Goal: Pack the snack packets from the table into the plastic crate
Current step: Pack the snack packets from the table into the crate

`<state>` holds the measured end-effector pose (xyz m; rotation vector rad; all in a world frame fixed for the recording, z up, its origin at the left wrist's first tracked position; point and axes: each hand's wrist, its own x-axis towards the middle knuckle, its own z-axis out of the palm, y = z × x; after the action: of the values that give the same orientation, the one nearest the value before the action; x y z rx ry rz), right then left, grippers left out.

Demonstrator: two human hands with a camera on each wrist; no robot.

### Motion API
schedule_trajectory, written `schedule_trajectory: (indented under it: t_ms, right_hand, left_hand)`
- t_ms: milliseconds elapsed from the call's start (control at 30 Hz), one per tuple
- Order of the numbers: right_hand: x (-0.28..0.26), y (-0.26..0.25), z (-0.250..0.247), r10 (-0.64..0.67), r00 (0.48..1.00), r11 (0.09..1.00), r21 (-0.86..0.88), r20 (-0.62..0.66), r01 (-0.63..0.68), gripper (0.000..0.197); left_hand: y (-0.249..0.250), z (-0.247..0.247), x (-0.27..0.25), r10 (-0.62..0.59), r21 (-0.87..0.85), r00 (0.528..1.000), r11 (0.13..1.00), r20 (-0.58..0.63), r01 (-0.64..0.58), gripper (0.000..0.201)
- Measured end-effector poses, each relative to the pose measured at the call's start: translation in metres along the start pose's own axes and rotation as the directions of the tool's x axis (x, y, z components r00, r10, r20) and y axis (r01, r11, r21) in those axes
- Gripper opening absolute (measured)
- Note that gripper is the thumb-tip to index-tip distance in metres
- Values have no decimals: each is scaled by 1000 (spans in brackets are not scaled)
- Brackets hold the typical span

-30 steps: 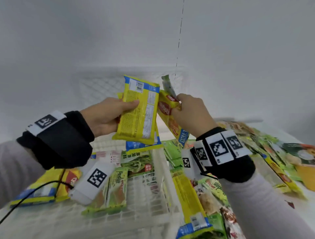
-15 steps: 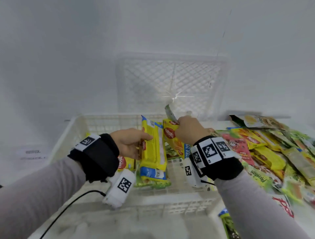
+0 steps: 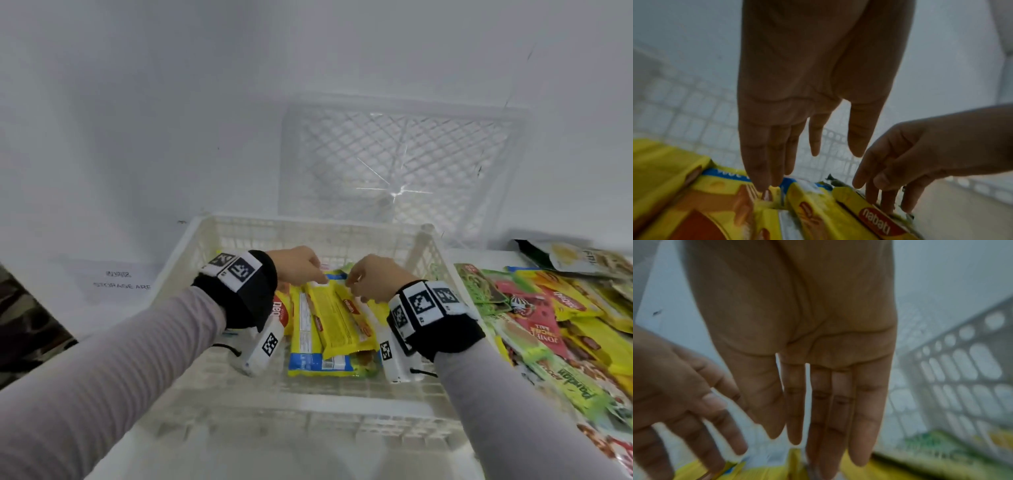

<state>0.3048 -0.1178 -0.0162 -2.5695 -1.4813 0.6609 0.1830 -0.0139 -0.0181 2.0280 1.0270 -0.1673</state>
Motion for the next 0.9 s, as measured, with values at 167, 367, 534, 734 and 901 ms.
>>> schedule_trajectory:
  t_ms: [167,367,534,734,901]
  right_hand:
    - [12,2,22,-18,1000,979,-204,24,23,59]
    - [19,14,34,24,999,967,-256,45,-12,77]
    - [22,25,29,4,1000,988,-152,9,-3,69]
    - [16,32,10,111,992,992,-47,-51,-114,53]
    - [5,31,-10,103,988,995,31,-112,-100,42]
  left_hand:
    - [3,8,13,50,255,998,966,-25,-42,49]
    - [16,22,21,-9,200,1000,980,-8,11,59]
    - [13,22,25,-80,-87,997,993,-6,79,34]
    - [13,11,11,-78,-407,991,906,113,118,20]
    - [17,-19,-7,81,-371,992,922,-96,-111,17]
